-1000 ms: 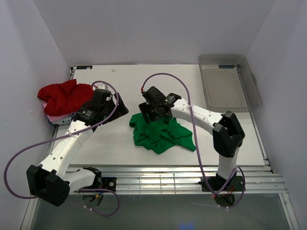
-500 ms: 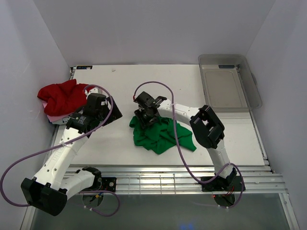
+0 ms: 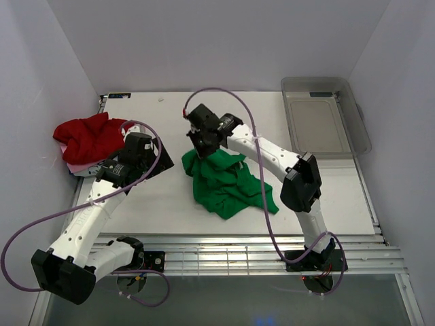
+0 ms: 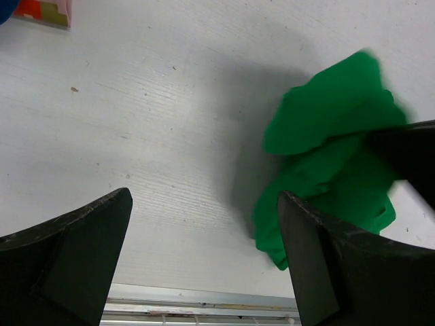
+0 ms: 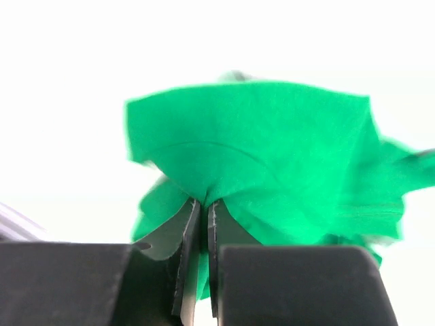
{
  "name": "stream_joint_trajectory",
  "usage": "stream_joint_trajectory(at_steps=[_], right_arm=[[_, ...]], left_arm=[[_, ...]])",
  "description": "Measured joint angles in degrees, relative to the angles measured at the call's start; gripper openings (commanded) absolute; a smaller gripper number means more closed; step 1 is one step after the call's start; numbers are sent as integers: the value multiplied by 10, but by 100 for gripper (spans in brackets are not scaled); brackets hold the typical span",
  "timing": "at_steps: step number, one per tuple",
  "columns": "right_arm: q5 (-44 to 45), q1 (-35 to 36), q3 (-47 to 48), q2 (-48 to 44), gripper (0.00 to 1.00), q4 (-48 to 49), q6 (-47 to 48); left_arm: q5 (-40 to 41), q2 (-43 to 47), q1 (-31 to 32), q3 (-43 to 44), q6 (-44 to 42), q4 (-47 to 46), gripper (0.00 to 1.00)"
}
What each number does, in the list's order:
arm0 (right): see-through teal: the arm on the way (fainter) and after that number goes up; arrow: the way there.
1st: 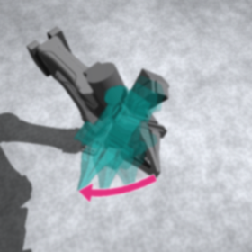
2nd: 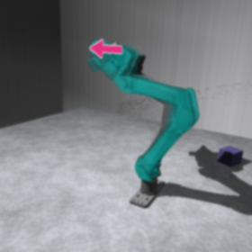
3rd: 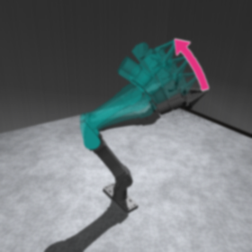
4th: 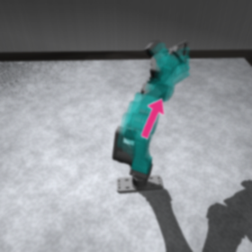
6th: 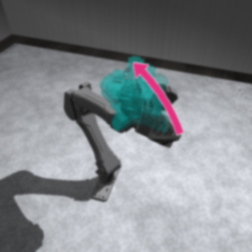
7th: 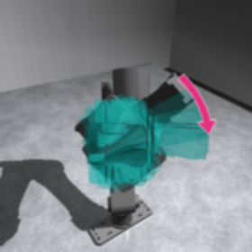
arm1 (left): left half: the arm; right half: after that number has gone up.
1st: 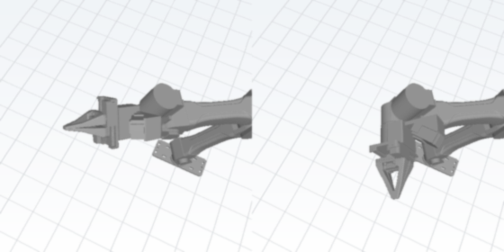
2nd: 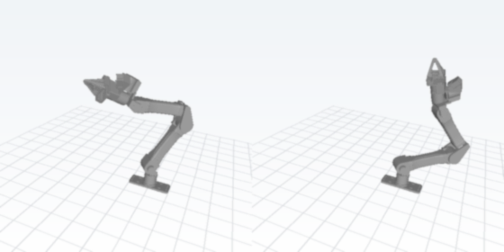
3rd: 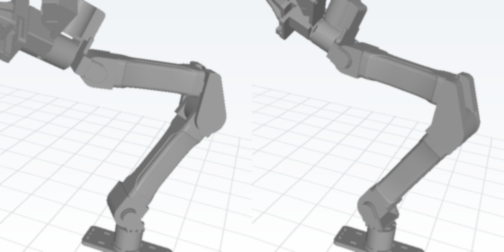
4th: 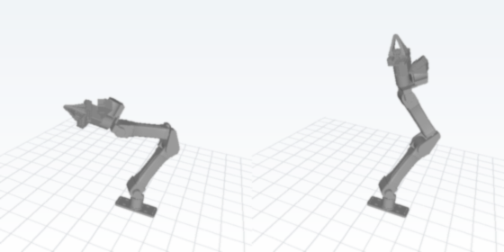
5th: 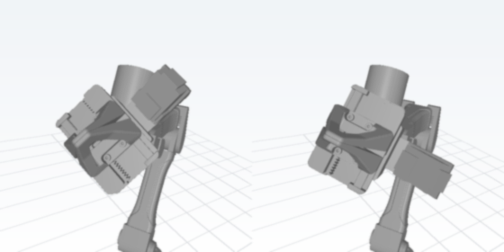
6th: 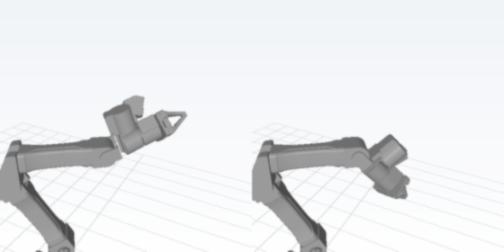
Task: Fold and stack the t-shirts
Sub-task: Flatten the tshirt out
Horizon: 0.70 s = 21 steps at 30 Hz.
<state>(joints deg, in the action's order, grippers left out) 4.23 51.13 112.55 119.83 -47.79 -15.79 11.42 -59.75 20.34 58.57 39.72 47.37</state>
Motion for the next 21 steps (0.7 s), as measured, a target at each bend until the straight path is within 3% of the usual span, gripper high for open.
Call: stream_joint_trajectory(at_steps=[3, 7, 14, 21], right_arm=[[6, 0, 181, -8, 11, -35, 1], [24, 0, 215, -116, 13, -23, -3], [129, -6, 113, -312, 14, -26, -10], [193, -25, -117, -357, 10, -70, -54]], left_arm=[[-3, -2, -1, -10, 6, -7, 98], [-5, -9, -4, -12, 14, -17, 98], [1, -10, -6, -12, 19, -30, 98], [2, -5, -7, -12, 26, -42, 98]])
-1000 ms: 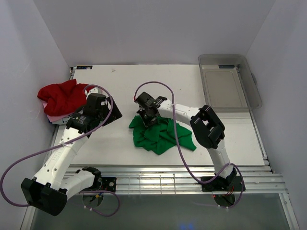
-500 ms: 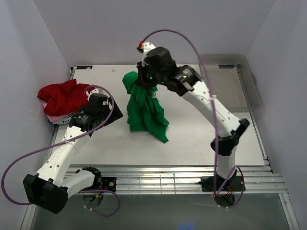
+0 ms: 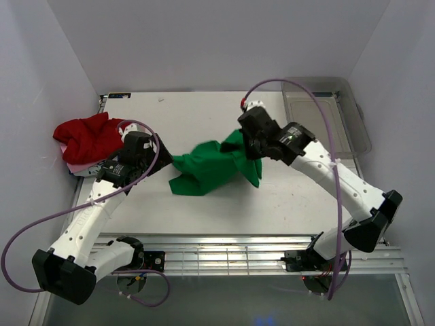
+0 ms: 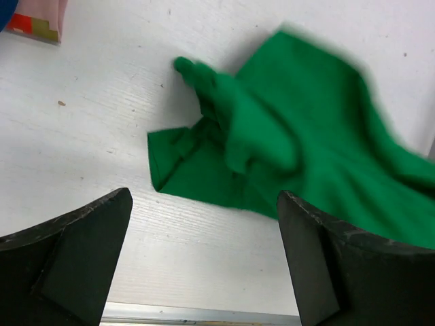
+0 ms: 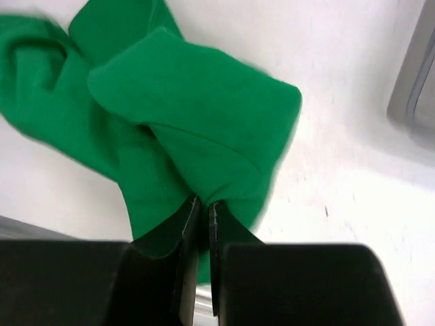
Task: Fold and stack the t-shirts
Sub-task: Flatten the tshirt out
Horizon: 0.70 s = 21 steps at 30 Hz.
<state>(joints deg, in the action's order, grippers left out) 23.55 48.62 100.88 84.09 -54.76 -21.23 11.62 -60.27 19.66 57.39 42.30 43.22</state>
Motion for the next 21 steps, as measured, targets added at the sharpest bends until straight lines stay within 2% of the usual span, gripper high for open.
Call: stream_joint_trajectory(at_steps=[5, 9, 12, 15, 21], right_arm=[[-10, 1, -208, 6, 8, -51, -65], [-26, 1, -288, 4, 8, -67, -100], [-33, 1, -303, 4, 8, -69, -112], [-39, 1, -307, 4, 8, -66, -118], [-61, 1, -350, 4, 8, -47, -128]], left_arm=[[7, 31, 0, -2, 10, -13, 98], [-8, 2, 0, -11, 8, -54, 95], [-33, -92, 0, -5, -2, -87, 95], [-52, -229, 4, 29, -21, -106, 95], [-63, -418, 25, 193, -70, -110, 95]])
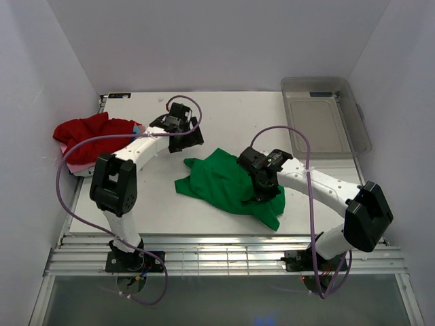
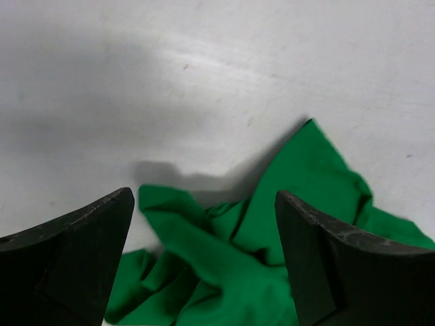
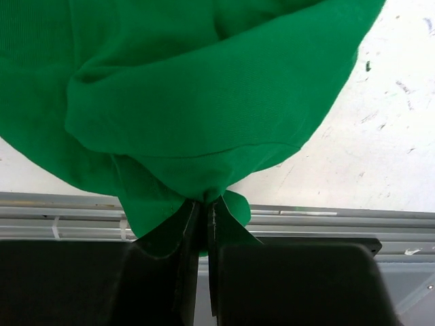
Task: Fold and stack the t-shirts
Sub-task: Flatten the tshirt out
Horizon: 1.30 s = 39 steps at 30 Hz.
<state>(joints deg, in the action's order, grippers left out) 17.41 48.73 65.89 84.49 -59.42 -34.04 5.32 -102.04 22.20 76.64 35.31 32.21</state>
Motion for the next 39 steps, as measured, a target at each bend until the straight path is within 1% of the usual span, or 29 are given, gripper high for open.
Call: stream_joint_trajectory(at_steps=[8, 11, 14, 18, 28, 35, 38, 39], right_arm=[[-30, 0, -28, -7, 8, 31, -10], [-38, 0, -37, -8, 8, 40, -15], [-45, 0, -42, -10, 8, 45, -21], [-52, 0, -62, -31, 8, 58, -32], [-63, 0, -88, -49, 8, 70, -49], [-65, 0, -105, -70, 8, 71, -58], [-67, 0, -109, -76, 8, 71, -62], [-67, 0, -111, -80, 8, 71, -63]], left_arm=[[9, -128, 32, 197, -68, -8, 93], [27, -179, 56, 252, -99, -13, 92], [46, -208, 85, 252, -120, -8, 92], [52, -226, 112, 226, -137, 2, 92], [62, -234, 120, 217, -160, 0, 93], [64, -253, 139, 216, -165, -8, 93], [71, -255, 144, 215, -162, -14, 88], [72, -255, 145, 214, -162, -15, 73]])
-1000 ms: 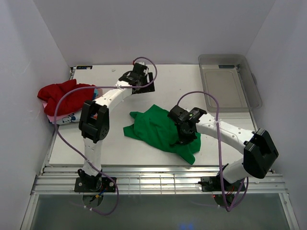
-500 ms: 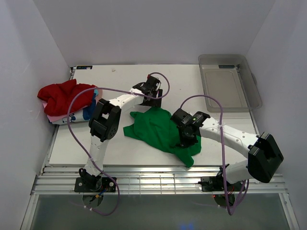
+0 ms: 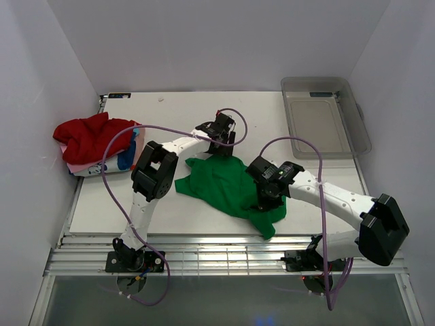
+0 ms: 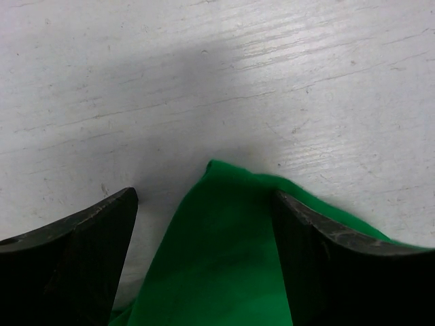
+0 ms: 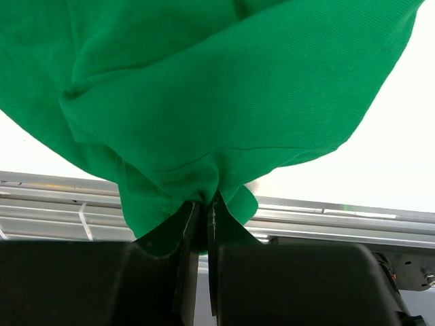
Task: Fold and stack the t-shirts
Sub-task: Flatten the tshirt out
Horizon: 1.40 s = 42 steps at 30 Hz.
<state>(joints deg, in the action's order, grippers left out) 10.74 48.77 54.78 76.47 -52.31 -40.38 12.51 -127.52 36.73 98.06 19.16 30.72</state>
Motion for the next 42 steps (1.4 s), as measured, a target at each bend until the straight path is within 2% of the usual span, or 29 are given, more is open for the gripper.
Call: stream_joint_trajectory(at_steps=[3, 4, 5, 6, 14, 18, 22, 24, 27, 32, 37, 40, 42], right_arm=[[0, 0, -6, -11, 8, -1, -3], [0, 0, -7, -13, 8, -1, -5], [0, 0, -9, -15, 8, -1, -7], [0, 0, -10, -16, 8, -1, -9], [14, 0, -12, -18, 8, -3, -17], [40, -13, 9, -17, 8, -29, -14], [67, -60, 73, -13, 9, -42, 8], [73, -92, 115, -3, 9, -33, 23], [72, -130, 171, 19, 9, 6, 50], [63, -171, 251, 65, 9, 30, 102], [37, -201, 301, 93, 11, 35, 151], [31, -228, 295, 102, 11, 9, 185], [3, -239, 273, 112, 11, 15, 198]], left_arm=[[3, 0, 1, -2, 5, -7, 42], [4, 0, 1, -2, 8, -9, 17], [5, -1, 1, -2, 12, -11, 5], [4, -1, 2, -2, 10, -13, 0], [36, -1, 5, 2, 12, -5, 0], [46, 12, -19, 10, 21, 29, 0], [47, 93, -90, 11, 48, 64, 0], [47, 167, -142, 12, 56, 71, 0], [46, 263, -186, 27, 57, 74, 0], [60, 382, -184, 64, 54, 78, 0], [82, 412, -194, 69, 50, 96, 0], [117, 420, -216, 37, 46, 89, 0], [116, 441, -224, -23, 52, 82, 0]])
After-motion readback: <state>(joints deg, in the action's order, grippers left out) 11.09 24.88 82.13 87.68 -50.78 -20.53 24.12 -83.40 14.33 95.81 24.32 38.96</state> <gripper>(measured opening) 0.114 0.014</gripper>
